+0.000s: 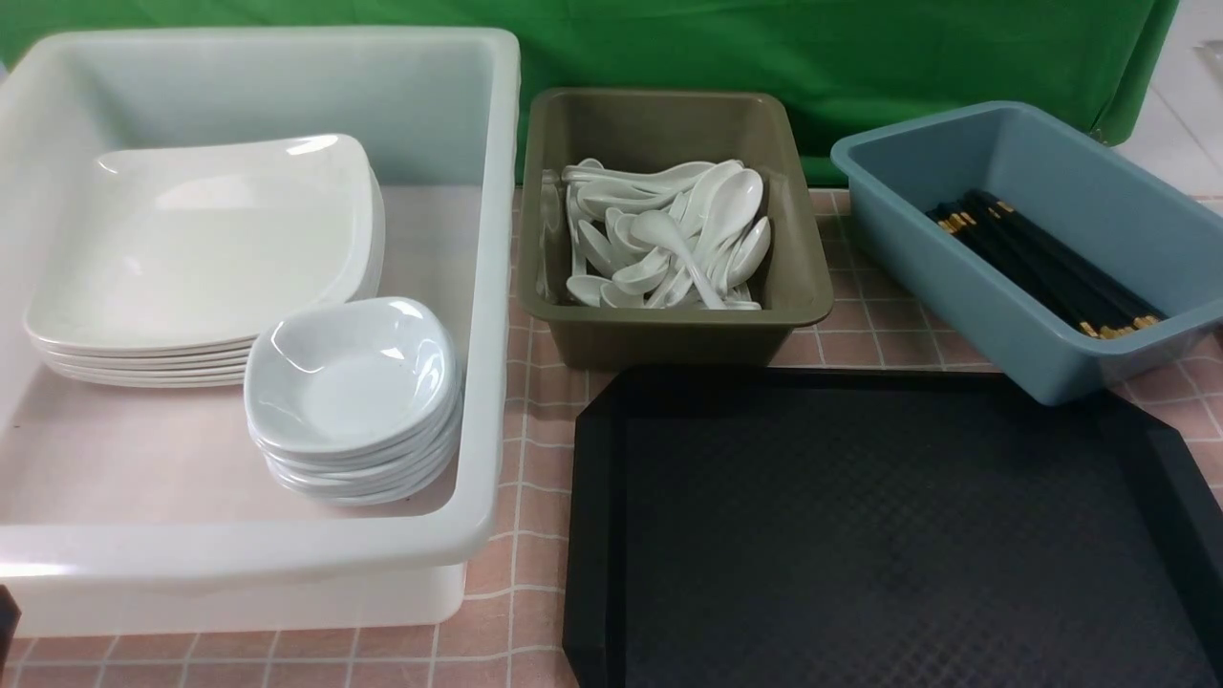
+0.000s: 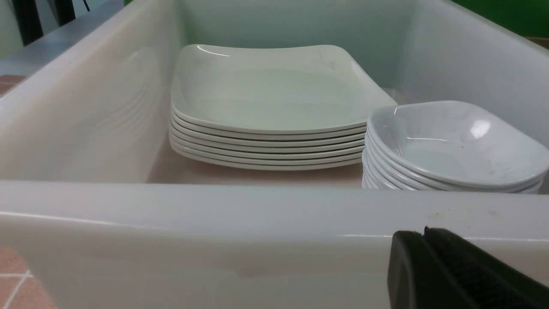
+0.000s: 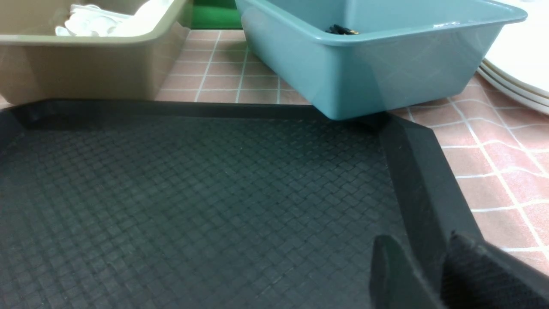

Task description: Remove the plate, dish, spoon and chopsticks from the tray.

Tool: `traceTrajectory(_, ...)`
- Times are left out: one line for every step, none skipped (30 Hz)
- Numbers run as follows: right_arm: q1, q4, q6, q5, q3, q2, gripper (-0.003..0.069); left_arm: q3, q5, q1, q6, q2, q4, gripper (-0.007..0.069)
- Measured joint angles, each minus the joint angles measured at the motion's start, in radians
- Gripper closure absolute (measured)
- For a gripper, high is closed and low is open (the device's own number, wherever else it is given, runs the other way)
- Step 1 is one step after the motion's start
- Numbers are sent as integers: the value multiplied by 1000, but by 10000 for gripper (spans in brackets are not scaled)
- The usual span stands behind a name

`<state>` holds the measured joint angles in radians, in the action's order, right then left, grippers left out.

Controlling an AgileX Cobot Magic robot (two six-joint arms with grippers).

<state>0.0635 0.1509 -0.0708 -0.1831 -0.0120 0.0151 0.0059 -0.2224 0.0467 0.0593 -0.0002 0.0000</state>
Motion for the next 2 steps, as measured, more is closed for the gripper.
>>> traceTrajectory(0,0,0,0,0,0,419,0,0,0,0,0,0,624)
traceTrajectory(0,0,0,0,0,0,419,0,0,0,0,0,0,624)
